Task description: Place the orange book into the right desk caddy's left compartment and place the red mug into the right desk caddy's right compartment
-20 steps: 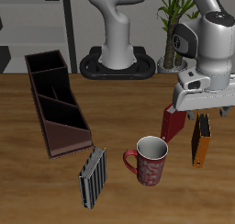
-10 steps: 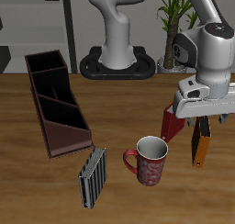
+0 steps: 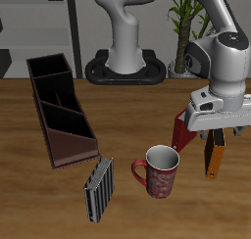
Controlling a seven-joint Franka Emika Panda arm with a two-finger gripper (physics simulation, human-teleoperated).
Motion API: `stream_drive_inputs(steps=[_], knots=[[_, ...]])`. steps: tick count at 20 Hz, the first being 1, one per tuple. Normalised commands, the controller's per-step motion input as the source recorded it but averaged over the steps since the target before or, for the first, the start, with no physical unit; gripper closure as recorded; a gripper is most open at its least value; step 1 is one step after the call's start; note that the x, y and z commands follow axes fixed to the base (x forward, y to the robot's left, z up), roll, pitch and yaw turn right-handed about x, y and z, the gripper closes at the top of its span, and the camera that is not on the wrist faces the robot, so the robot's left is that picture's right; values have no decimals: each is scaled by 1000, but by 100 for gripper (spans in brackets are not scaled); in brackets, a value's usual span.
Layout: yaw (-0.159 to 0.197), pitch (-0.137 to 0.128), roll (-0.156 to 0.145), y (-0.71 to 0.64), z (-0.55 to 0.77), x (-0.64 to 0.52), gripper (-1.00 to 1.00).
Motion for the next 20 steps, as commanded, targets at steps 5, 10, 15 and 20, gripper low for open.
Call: stream_drive_inputs(steps=[5,10,15,20], knots=[[-9,29,-8,21,-178,100,-100],[10,19,9,6,-163,83,-100],[-14,30,2,-9,-102,17,100],[-21,13,-6,-83,-1,11,100]])
